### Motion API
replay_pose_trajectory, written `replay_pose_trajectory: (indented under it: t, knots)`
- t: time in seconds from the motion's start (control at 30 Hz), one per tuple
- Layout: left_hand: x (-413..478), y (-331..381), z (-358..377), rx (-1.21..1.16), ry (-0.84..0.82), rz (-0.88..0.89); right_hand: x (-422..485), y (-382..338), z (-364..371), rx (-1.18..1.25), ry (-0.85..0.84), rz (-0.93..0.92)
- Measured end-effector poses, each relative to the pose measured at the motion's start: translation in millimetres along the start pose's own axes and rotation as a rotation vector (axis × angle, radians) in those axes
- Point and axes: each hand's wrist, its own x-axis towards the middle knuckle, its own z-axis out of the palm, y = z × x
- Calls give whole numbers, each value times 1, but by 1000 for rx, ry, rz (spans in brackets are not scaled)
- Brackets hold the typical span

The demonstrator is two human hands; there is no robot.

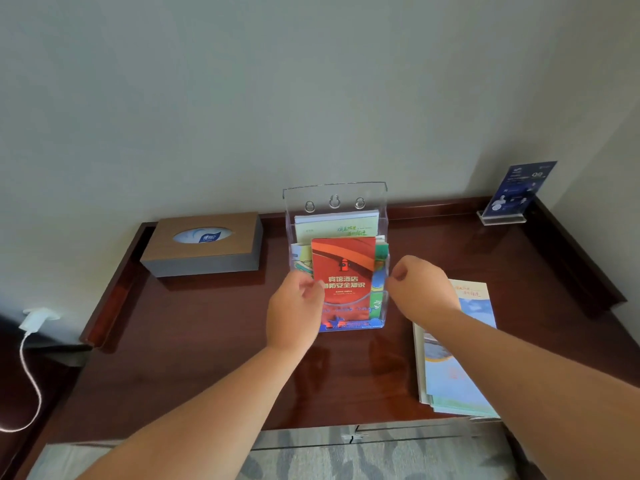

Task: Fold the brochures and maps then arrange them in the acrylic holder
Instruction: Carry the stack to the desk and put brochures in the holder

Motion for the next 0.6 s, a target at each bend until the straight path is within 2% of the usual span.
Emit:
replay_pose_trajectory:
  t: [0.13,0.27,0.33,0.47,0.6]
  knots:
    - [-26,2,40,50,-163,34,-4,46,-26,-36,10,106]
    - [-43,8,91,41,-389,5,-10,108,-41,-24,0,314]
    - [-48,10,113,94,-476,-23,-17,137,-41,-44,-57,401]
    - [-52,14,146,244,-561,-49,-27,173,-28,62,-158,554]
    - [-55,24,166,307,-583,-51,-27,182,-15,125,-209,547]
